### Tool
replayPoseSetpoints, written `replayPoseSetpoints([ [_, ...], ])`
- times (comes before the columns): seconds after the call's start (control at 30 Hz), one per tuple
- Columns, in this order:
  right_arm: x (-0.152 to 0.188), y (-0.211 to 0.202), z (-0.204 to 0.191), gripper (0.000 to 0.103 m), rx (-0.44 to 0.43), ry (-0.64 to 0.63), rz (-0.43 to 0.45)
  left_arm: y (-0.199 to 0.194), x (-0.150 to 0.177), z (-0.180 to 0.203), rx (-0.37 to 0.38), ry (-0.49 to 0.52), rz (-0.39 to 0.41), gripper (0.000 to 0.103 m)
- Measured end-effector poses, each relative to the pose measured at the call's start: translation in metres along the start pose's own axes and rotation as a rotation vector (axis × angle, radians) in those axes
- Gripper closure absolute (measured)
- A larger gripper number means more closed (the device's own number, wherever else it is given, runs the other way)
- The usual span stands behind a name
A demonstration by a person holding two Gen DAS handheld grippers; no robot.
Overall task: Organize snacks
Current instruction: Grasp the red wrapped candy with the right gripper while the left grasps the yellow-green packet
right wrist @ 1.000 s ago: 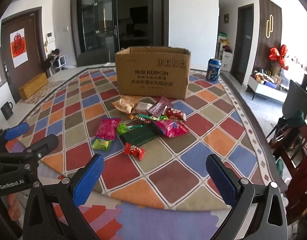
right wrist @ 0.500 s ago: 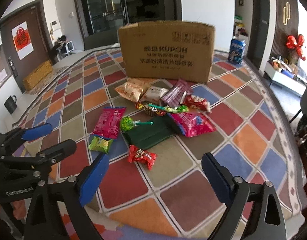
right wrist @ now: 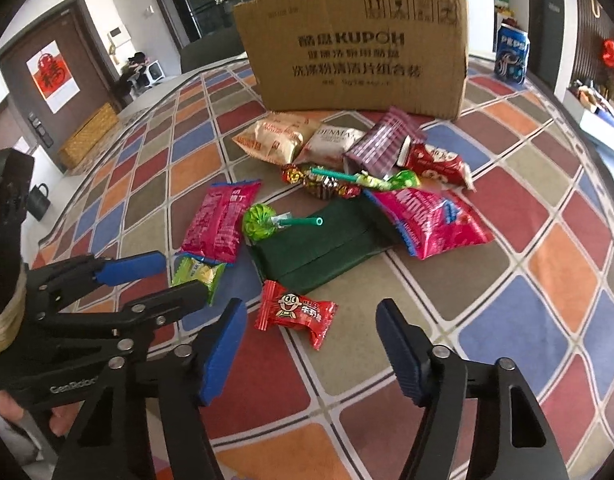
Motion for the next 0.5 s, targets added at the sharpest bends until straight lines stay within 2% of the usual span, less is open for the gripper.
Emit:
replayPoseSetpoints([
  [0.17,-0.0002,0.0064,0.0028,0.040,-0.020,0.017,-0.017,0.0049,-0.0035,0.0022,-0.015,0.002,0.001,0.053],
  [0.33,-0.0017,0.0074,0.0021,0.042,-0.018,0.026,-0.018,0.0065,-0.0050,0.0052,-0.016,-0.002,-0.003,0.062],
  [0.5,-0.0003,0.0069,-0.0012,0.053,-0.013,0.004,-0.018,0.0056,-0.0021,0.0089,0.014,-0.010,-0.009,0.070],
])
Point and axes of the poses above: each gripper's, at about its wrist camera, not at the fingertips, and y roughly the way its jaws point, z to its right, x to its underside, the point moved 5 cm from there along y, roughly the way its jaws point, and after that the axes turned 6 degrees about x, right-handed, at the moved point
